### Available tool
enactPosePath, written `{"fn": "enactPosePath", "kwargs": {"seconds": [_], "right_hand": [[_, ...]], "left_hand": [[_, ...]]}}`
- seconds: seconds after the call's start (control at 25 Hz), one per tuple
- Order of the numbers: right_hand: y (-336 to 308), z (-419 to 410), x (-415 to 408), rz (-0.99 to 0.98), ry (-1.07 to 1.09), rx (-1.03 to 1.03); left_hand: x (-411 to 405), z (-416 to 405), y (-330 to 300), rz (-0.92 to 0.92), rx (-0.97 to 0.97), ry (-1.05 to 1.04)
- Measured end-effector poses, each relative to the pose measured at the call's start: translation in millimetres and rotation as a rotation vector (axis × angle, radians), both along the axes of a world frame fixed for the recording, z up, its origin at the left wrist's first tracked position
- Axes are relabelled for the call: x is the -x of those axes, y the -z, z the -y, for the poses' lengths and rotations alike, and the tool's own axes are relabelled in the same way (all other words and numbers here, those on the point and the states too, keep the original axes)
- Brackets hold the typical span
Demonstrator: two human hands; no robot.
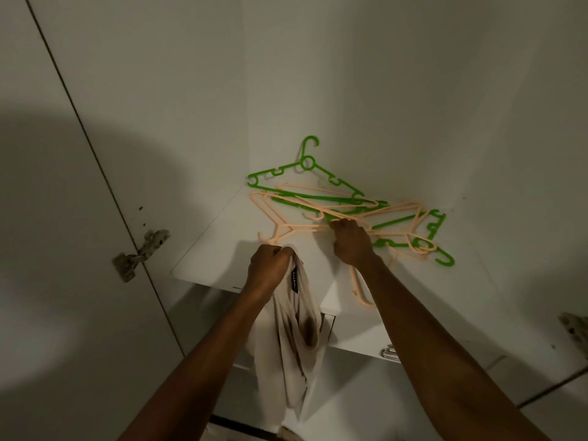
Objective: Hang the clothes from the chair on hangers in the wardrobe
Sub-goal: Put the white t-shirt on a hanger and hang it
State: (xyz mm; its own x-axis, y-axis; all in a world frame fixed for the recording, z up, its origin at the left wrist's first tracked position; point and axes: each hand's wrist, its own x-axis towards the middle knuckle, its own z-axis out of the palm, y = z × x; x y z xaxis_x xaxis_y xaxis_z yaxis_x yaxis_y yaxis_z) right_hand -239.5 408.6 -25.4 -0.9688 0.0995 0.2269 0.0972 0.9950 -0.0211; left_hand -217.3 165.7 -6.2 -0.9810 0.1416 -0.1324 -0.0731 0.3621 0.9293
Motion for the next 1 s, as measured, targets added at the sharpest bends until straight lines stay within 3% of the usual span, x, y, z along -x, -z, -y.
{"fn": "enactPosePath", "kwargs": {"seconds": [0.24,0.44,0.72,1.0], "right_hand": [[6,11,7,-0.023,0.063,-0.093],[1,11,13,-0.093,0.116,0.207],[0,27,31,0.034,0.036,0.142],[-11,27,29,-0.261,0.097,0.202]], "left_hand": [[-1,8,-2,0.008,0.006,0.044],[-2,16,-5,0.033,0.019,0.075],[0,21,-5,0.075,0.015,0.059],[-4,27,-14,0.113,-0.007,0.062]]}}
